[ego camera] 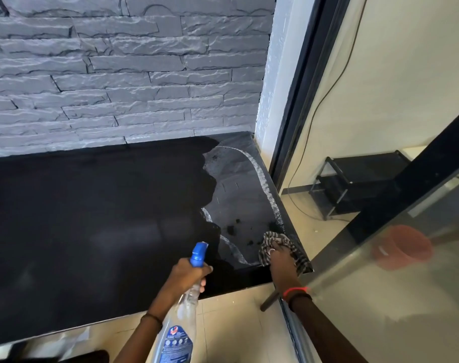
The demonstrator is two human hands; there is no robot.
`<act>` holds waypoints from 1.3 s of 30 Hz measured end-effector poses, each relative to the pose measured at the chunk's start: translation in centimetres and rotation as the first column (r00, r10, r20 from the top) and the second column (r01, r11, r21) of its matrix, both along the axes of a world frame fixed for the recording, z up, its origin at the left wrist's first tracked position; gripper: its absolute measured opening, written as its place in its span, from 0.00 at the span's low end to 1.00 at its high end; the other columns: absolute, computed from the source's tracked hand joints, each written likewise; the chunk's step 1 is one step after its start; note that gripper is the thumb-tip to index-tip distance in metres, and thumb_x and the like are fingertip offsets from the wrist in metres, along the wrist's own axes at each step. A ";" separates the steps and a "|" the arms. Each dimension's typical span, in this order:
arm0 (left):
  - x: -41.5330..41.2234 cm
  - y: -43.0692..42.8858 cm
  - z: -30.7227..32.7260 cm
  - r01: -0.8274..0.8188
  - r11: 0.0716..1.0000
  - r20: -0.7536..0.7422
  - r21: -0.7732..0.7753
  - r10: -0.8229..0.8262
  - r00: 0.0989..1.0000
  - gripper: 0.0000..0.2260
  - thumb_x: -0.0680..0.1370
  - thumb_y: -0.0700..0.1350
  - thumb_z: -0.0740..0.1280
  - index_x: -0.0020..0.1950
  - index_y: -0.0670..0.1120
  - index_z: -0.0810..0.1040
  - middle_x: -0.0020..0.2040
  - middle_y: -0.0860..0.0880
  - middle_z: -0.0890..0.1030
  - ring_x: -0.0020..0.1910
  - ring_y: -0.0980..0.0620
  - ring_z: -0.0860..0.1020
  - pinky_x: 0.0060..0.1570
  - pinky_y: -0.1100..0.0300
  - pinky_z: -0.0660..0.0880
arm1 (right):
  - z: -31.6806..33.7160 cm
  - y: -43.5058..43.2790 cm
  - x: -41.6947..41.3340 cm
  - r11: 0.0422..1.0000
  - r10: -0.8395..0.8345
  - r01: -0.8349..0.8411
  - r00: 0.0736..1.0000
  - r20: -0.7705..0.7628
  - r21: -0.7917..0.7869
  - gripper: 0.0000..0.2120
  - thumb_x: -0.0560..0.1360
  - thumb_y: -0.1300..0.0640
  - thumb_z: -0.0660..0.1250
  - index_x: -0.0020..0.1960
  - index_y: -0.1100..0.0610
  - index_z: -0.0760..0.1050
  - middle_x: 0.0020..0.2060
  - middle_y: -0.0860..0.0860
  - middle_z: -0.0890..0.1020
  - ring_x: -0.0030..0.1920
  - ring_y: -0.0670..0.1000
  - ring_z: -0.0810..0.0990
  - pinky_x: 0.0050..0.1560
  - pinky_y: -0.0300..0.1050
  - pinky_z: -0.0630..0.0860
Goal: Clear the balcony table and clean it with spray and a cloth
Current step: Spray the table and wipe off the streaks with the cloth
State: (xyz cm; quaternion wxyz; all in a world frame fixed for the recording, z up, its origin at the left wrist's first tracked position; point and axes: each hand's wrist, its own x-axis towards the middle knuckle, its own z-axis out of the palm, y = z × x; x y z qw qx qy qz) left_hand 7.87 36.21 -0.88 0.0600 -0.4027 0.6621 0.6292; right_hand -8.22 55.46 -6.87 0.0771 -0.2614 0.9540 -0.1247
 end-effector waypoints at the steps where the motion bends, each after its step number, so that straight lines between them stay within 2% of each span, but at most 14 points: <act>1: 0.2 -0.4 0.2 -0.015 1.000 0.000 -0.003 0.015 1.000 0.05 0.73 0.40 0.71 0.39 0.41 0.78 0.26 0.44 0.75 0.24 0.49 0.73 0.28 0.61 0.71 | 0.1 -1.4 0.1 0.999 0.017 -0.017 1.000 -0.004 -0.027 0.13 0.75 0.69 0.58 0.55 0.62 0.77 0.67 0.56 0.71 0.66 0.55 0.68 0.65 0.49 0.69; 4: 0.5 -1.4 0.5 -0.054 0.999 -0.009 0.004 0.054 0.999 0.05 0.74 0.41 0.71 0.40 0.41 0.78 0.27 0.44 0.76 0.25 0.48 0.74 0.30 0.59 0.72 | -0.1 -5.4 2.0 0.992 0.118 -0.118 0.993 0.000 -0.048 0.11 0.73 0.68 0.62 0.51 0.61 0.80 0.65 0.54 0.74 0.64 0.55 0.71 0.64 0.48 0.71; 6: 0.3 -1.9 0.8 -0.080 0.996 -0.024 0.024 0.081 0.996 0.05 0.74 0.40 0.71 0.43 0.40 0.78 0.27 0.44 0.76 0.25 0.48 0.74 0.30 0.58 0.72 | -1.2 -6.9 4.0 0.974 0.223 -0.222 0.975 0.006 -0.038 0.09 0.66 0.67 0.71 0.45 0.58 0.82 0.60 0.52 0.79 0.59 0.53 0.77 0.56 0.46 0.77; 8: 0.0 -2.2 1.3 -0.100 0.994 -0.041 0.037 0.101 0.994 0.04 0.74 0.40 0.70 0.43 0.40 0.77 0.27 0.44 0.76 0.25 0.49 0.74 0.30 0.58 0.72 | -2.1 -6.5 6.0 0.943 0.329 -0.328 0.944 0.020 -0.057 0.18 0.56 0.65 0.78 0.44 0.55 0.84 0.56 0.48 0.82 0.54 0.51 0.81 0.48 0.44 0.80; 13: -0.7 -3.1 2.3 -0.135 0.989 -0.069 0.052 0.139 0.988 0.04 0.75 0.40 0.70 0.43 0.40 0.77 0.28 0.44 0.75 0.26 0.48 0.74 0.32 0.57 0.73 | -3.2 0.9 5.4 0.946 0.325 -0.323 0.939 0.110 -0.033 0.33 0.46 0.59 0.83 0.51 0.46 0.82 0.56 0.41 0.80 0.55 0.45 0.80 0.57 0.38 0.73; 14: -0.7 -3.4 2.3 -0.143 0.988 -0.070 0.054 0.146 0.987 0.04 0.74 0.40 0.70 0.44 0.40 0.77 0.28 0.44 0.75 0.26 0.48 0.74 0.33 0.56 0.73 | -3.1 2.7 4.3 0.964 0.266 -0.267 0.956 0.126 -0.012 0.33 0.48 0.56 0.83 0.53 0.46 0.81 0.59 0.41 0.78 0.57 0.46 0.79 0.61 0.37 0.67; 16: -0.7 -3.8 2.3 -0.162 0.985 -0.069 0.058 0.166 0.984 0.04 0.74 0.40 0.70 0.44 0.40 0.77 0.28 0.43 0.75 0.26 0.48 0.74 0.34 0.56 0.73 | -3.3 6.3 1.8 0.975 0.222 -0.218 0.967 0.129 -0.038 0.27 0.64 0.62 0.76 0.62 0.52 0.77 0.68 0.46 0.70 0.67 0.50 0.70 0.69 0.41 0.56; 19: -0.8 -4.1 2.3 -0.170 0.984 -0.069 0.052 0.174 0.982 0.05 0.74 0.40 0.70 0.44 0.39 0.77 0.28 0.44 0.75 0.26 0.48 0.74 0.34 0.55 0.74 | -2.7 8.5 -2.1 0.989 0.128 -0.126 0.991 0.026 -0.079 0.24 0.74 0.72 0.59 0.68 0.57 0.70 0.70 0.54 0.68 0.72 0.55 0.63 0.71 0.46 0.55; 22: -1.0 -4.1 2.5 -0.178 0.983 -0.081 0.052 0.182 0.980 0.04 0.75 0.40 0.70 0.44 0.40 0.76 0.28 0.44 0.75 0.26 0.49 0.75 0.33 0.56 0.74 | -1.5 5.8 -5.3 0.994 0.083 -0.082 0.996 0.013 -0.076 0.23 0.72 0.73 0.61 0.66 0.61 0.72 0.69 0.56 0.70 0.70 0.56 0.65 0.71 0.45 0.56; 27: -1.3 -4.1 3.1 -0.175 0.984 -0.098 0.034 0.177 0.979 0.05 0.75 0.41 0.70 0.44 0.41 0.76 0.28 0.46 0.76 0.26 0.50 0.75 0.32 0.57 0.74 | -1.1 -1.7 -4.9 0.970 0.217 -0.216 0.976 -0.003 -0.114 0.26 0.73 0.71 0.58 0.70 0.58 0.68 0.72 0.52 0.65 0.72 0.53 0.60 0.74 0.42 0.52; 30: -1.6 -4.3 3.5 -0.183 0.983 -0.108 0.020 0.184 0.977 0.05 0.75 0.40 0.70 0.43 0.41 0.75 0.27 0.46 0.76 0.26 0.50 0.75 0.31 0.57 0.74 | -1.3 -4.6 -0.9 0.932 0.328 -0.327 0.944 -0.019 -0.156 0.24 0.72 0.72 0.57 0.65 0.59 0.73 0.71 0.51 0.68 0.71 0.54 0.63 0.72 0.39 0.54; 33: -1.9 -4.6 4.1 -0.205 0.979 -0.111 0.007 0.204 0.973 0.06 0.75 0.40 0.70 0.41 0.41 0.75 0.27 0.46 0.76 0.25 0.51 0.75 0.31 0.57 0.74 | -1.8 -4.1 3.7 0.851 0.501 -0.488 0.866 0.018 -0.196 0.23 0.62 0.71 0.70 0.53 0.55 0.82 0.61 0.48 0.78 0.63 0.52 0.76 0.63 0.36 0.67; 36: -2.3 -4.8 4.6 -0.226 0.974 -0.114 -0.007 0.224 0.968 0.07 0.75 0.40 0.69 0.39 0.42 0.74 0.27 0.46 0.75 0.24 0.51 0.74 0.28 0.59 0.73 | -2.9 -0.8 4.8 0.842 0.539 -0.531 0.836 0.101 -0.095 0.32 0.48 0.59 0.81 0.51 0.44 0.82 0.55 0.37 0.80 0.54 0.41 0.79 0.51 0.31 0.76; 39: -2.7 -5.2 4.9 -0.242 0.970 -0.120 -0.006 0.239 0.964 0.08 0.75 0.40 0.69 0.38 0.42 0.74 0.27 0.45 0.75 0.24 0.50 0.74 0.28 0.59 0.73 | -3.8 3.7 2.2 0.894 0.446 -0.445 0.867 0.221 -0.058 0.31 0.65 0.57 0.72 0.66 0.41 0.71 0.67 0.33 0.63 0.64 0.39 0.69 0.62 0.34 0.67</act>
